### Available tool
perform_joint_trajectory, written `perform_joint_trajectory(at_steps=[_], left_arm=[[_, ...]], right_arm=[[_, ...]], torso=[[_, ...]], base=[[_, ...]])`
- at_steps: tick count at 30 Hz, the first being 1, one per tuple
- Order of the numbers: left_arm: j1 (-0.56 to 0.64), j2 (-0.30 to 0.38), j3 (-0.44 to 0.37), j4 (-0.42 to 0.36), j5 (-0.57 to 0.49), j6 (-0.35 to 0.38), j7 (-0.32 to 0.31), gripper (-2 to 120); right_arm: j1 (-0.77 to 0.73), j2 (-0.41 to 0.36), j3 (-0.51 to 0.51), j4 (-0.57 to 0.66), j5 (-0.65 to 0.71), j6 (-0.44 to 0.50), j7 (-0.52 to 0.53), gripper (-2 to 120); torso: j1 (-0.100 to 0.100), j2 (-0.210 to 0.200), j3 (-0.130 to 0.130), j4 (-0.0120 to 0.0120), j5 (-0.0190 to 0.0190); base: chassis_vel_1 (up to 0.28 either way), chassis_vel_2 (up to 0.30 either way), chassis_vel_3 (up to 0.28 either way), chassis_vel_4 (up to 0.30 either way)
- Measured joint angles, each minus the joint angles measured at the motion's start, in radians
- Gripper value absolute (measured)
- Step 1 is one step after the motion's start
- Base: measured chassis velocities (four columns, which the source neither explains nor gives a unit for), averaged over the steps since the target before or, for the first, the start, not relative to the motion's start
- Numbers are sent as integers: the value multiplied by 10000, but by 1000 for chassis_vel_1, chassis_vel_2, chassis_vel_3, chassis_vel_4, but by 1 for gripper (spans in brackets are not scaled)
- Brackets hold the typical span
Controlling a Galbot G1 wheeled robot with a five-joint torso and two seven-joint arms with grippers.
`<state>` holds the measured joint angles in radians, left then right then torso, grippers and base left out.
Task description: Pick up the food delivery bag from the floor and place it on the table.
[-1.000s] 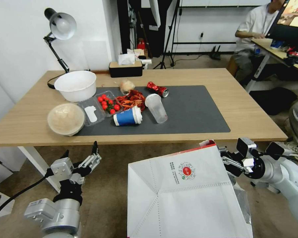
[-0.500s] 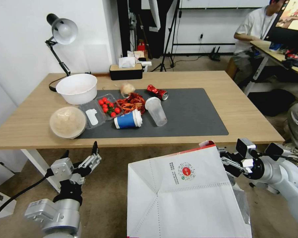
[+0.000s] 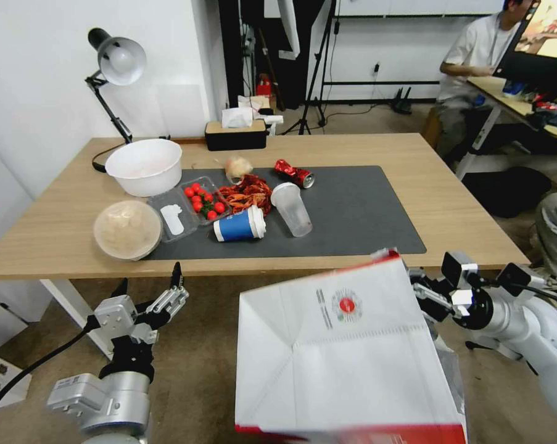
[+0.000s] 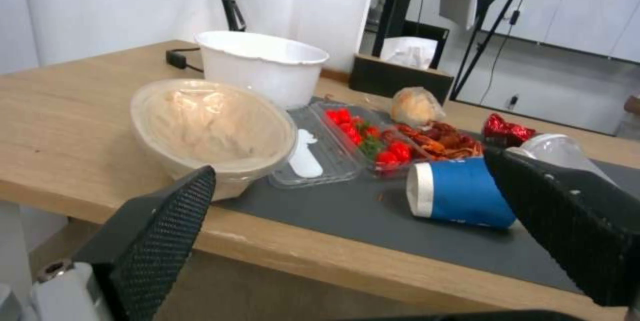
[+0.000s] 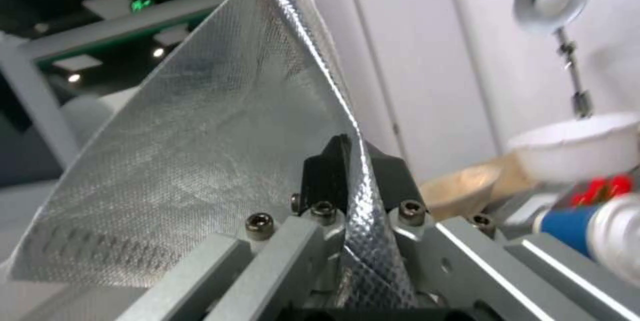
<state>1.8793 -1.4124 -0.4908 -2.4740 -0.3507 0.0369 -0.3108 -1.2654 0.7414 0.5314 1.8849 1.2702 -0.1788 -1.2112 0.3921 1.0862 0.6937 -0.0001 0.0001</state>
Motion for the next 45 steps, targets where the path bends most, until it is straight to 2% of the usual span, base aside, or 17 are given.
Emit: perform_joint_trajectory(at_steps=[2,5,6,9,10,12,13,14,19,21,23,24,27,28,31,45], left_arm=[[1,3,-5,9,2,-23,-2,100],[-11,6,-10,47,30,-104,-7,100],[-11,6,-10,47,30,-104,-7,100],[-32,6,6,79,40,-137,-10,100],[-32,6,6,79,40,-137,-10,100],[-35,0,27,108,67,-175,-13,100],[-35,0,27,108,67,-175,-13,100],[-35,-7,40,115,105,-209,-16,100],[-20,-10,44,115,147,-246,-19,100],[19,-9,45,113,173,-326,-22,100],[46,-18,53,108,210,-379,-24,100],[46,-18,53,108,210,-379,-24,100],[77,-19,93,110,282,-428,-22,100],[77,-19,93,110,282,-428,-22,100],[84,1,173,160,372,-467,-5,100],[118,-40,314,305,539,-631,15,100]], right_arm=[[6,-45,36,96,157,31,179,0],[56,-320,381,747,1062,388,1489,0],[56,-320,381,747,1062,388,1489,0],[26,-540,801,1288,1692,772,3055,0],[26,-540,801,1288,1692,772,3055,0],[70,-697,1012,1672,2086,1250,4498,0],[70,-697,1012,1672,2086,1250,4498,0],[266,-806,1130,2006,2495,1594,5804,0],[563,-886,1183,2205,2757,1762,6736,0],[1017,-1005,1082,2260,2890,2079,8027,0],[1292,-1035,902,2235,2901,2287,8943,0],[1292,-1035,902,2235,2901,2287,8943,0],[1830,-1036,603,2115,2934,2663,10440,0],[1830,-1036,603,2115,2934,2663,10440,0],[2218,-1085,490,1898,3319,2846,11397,0],[2604,-1173,436,1304,3181,2914,13269,0]], torso=[[-1,-4,-2,0,1],[-9,-20,-11,1,0],[-9,-20,-11,1,0],[-13,-30,-17,-1,-2],[-13,-30,-17,-1,-2],[-17,-37,-20,-1,-1],[-17,-37,-20,-1,-1],[-19,-44,-24,-1,-1],[-21,-48,-27,0,-1],[-23,-55,-30,2,-2],[-25,-59,-32,0,0],[-25,-59,-32,0,0],[-28,-63,-34,1,0],[-28,-63,-34,1,0],[-28,-66,-37,1,0],[-33,-74,-42,0,1]], base=[[0,0,0,0],[0,0,0,0],[0,0,0,0],[0,0,0,0],[0,0,0,0],[0,0,0,0],[0,0,0,0],[0,0,0,0],[0,0,0,0],[0,0,0,0],[0,0,0,0],[0,0,0,0],[0,0,0,0],[0,0,0,0],[0,0,0,0],[0,0,0,0]])
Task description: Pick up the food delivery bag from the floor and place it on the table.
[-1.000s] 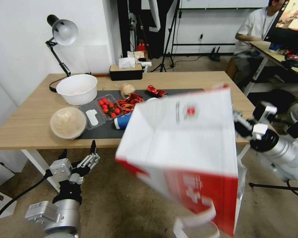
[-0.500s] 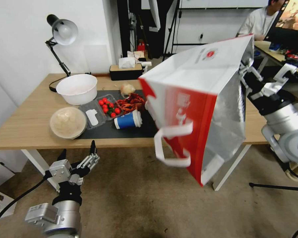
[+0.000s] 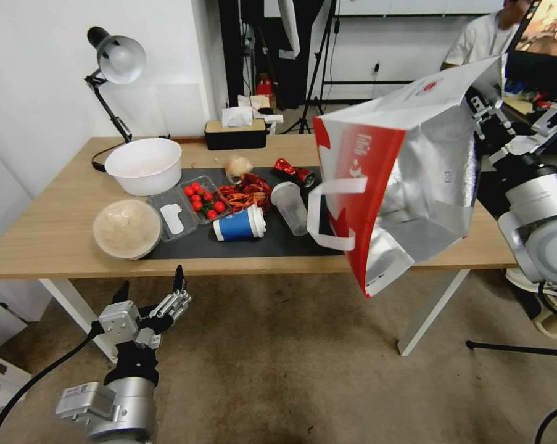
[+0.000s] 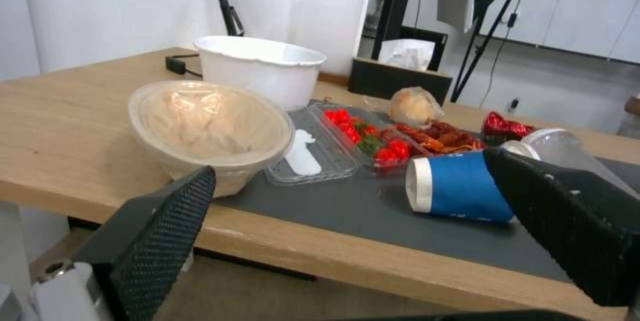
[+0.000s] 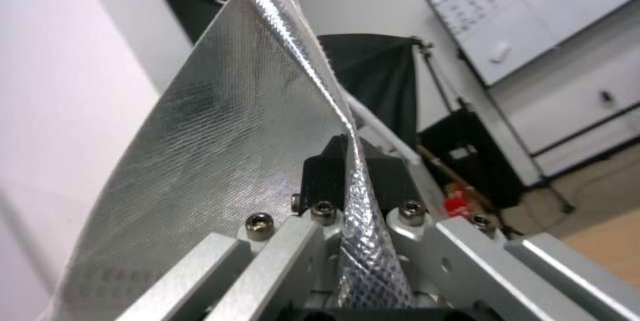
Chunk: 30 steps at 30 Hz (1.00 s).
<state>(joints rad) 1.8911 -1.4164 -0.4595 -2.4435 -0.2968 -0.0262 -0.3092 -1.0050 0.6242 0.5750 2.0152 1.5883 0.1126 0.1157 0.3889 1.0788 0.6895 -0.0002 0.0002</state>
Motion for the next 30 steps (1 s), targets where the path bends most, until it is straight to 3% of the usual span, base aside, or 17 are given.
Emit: perform_joint_trajectory(at_steps=[14,30], left_arm=[[-1,51,-9,99,46,-64,6,100],[115,-17,45,97,177,-196,21,100]], right_arm=[[252,-27,-62,-145,-647,-499,2002,0],[726,-184,-196,-383,-594,-1110,3208,0]], torso=[[-2,-5,-3,0,-2],[-3,-8,-4,0,-1]], base=[[0,0,0,0],[0,0,0,0]])
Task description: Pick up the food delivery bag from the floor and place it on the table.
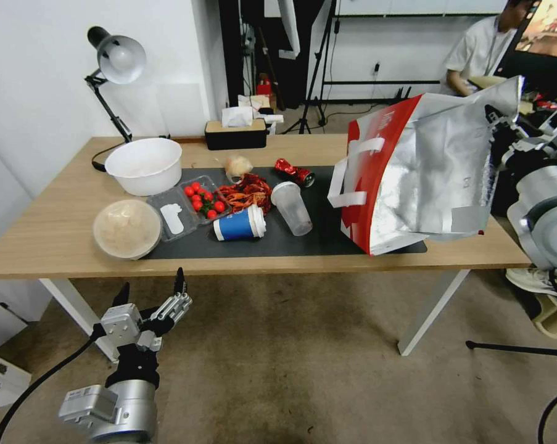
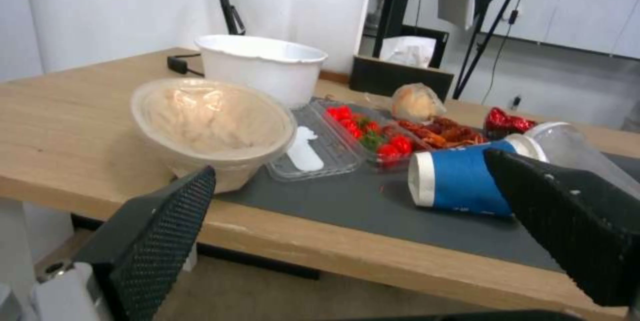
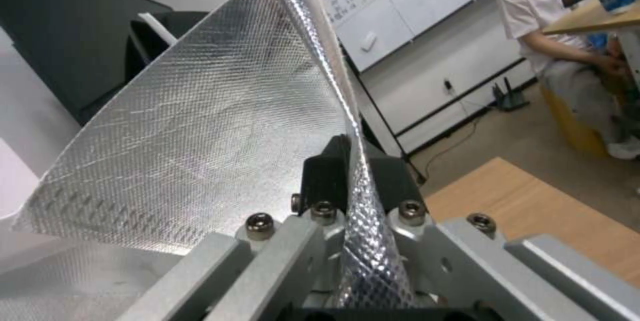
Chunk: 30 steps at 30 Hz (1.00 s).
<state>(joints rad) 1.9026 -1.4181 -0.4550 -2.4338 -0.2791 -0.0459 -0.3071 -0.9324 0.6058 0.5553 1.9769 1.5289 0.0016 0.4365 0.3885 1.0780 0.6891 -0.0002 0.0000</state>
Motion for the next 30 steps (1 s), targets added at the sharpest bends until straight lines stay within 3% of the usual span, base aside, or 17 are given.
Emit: perform_joint_trajectory(at_steps=[18,30], left_arm=[[89,-67,38,-19,114,-85,44,100],[137,-77,79,-18,159,-124,105,100]], right_arm=[[527,-63,-255,-590,273,-492,276,0],[702,-159,-335,-723,-47,-341,43,48]], torso=[[1,-1,0,0,0],[0,-2,-1,1,-1]], base=[[0,0,0,0],[0,0,0,0]])
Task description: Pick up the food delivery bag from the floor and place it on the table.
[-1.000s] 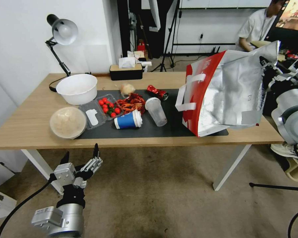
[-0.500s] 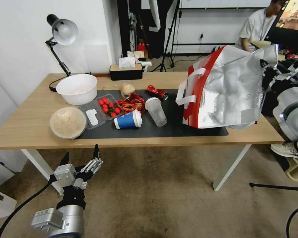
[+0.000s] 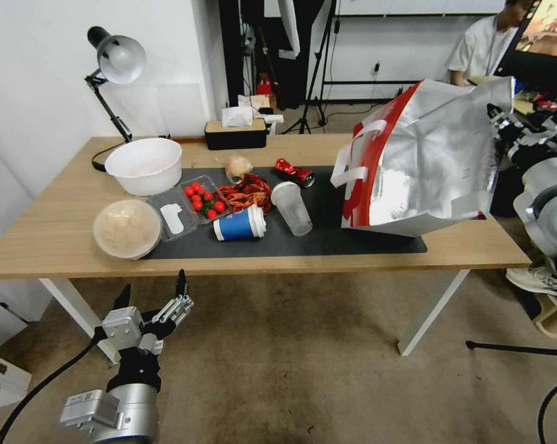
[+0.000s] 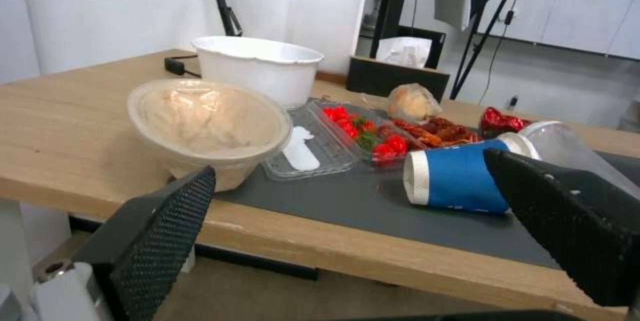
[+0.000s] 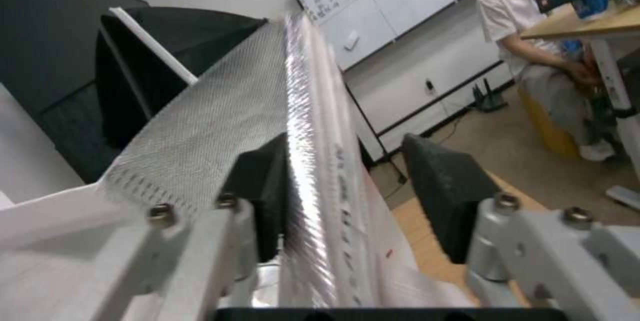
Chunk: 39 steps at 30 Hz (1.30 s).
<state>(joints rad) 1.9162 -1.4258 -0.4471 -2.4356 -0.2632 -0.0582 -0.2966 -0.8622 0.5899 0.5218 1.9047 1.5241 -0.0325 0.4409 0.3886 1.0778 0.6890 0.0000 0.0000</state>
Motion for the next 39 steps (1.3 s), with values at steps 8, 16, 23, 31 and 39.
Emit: perform_joint_trajectory(at_steps=[8,16,23,31,39], left_arm=[[-35,33,17,6,-5,28,-4,100],[-55,66,-4,0,-29,30,-24,100],[-103,90,-48,-70,-88,118,-13,100],[-257,174,-214,-232,-324,480,-32,100],[-457,281,-427,-192,-312,544,403,100]], right_arm=[[-210,-43,19,82,-382,48,-485,77],[-581,-51,95,299,-741,-57,-918,99],[-879,-52,229,535,-950,-119,-1105,100],[-1709,-32,564,939,-2267,-102,-2072,100],[-4267,26,1747,1762,-4983,577,-3574,100]], torso=[[0,0,0,-1,1],[0,0,0,-1,1],[-1,0,-1,0,-1],[-1,0,0,-1,0],[-1,0,-2,-5,0]], base=[[0,0,0,0],[0,0,0,0],[0,0,0,0],[0,0,0,0],[0,0,0,0]])
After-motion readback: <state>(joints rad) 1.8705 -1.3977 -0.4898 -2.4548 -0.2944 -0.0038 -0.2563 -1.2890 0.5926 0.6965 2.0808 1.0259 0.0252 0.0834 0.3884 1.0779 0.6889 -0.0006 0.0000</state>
